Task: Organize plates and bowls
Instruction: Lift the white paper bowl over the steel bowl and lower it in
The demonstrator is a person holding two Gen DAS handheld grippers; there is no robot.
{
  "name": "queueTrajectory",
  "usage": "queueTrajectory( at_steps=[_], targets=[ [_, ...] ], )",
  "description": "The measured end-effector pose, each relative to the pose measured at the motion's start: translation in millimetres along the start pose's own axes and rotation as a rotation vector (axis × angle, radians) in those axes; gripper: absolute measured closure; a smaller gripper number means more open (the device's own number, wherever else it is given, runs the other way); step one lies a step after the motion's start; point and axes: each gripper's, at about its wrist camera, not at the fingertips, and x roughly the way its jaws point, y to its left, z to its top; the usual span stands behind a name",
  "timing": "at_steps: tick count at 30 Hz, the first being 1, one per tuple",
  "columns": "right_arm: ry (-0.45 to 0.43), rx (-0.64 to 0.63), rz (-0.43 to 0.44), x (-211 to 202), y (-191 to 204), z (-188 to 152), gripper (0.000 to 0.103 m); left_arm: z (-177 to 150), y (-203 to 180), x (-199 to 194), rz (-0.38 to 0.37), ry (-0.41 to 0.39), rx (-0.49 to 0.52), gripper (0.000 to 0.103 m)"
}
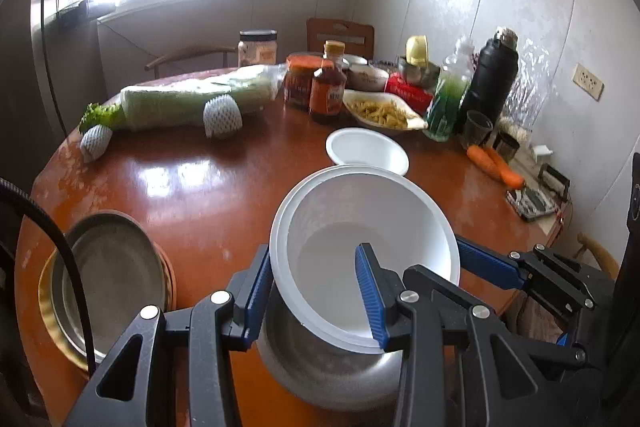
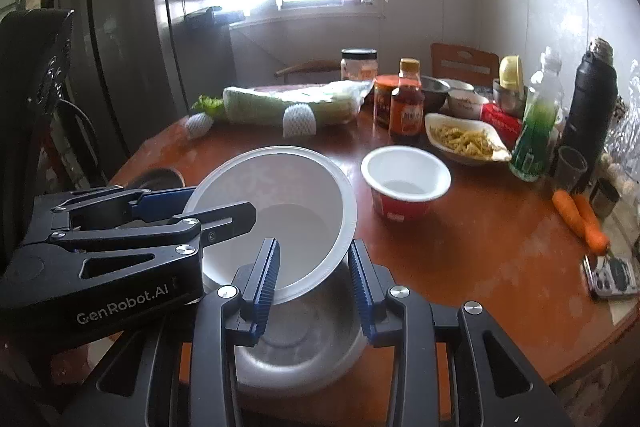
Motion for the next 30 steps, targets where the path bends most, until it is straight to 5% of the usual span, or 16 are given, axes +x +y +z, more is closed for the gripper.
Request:
queueTrajectory(
  at_steps=[13,30],
  targets=[
    [0.108,0.012,0.022,13.2,0.3,-29.5,0.065,-26.9,1.6,21.9,-0.007,0.114,0.009,0.062],
    [0.162,0.009,-0.001,25.6,-2.2,-35.7,0.063,-30.1,2.8,34.3,0.010,0.144,0.015,0.061]
  ],
)
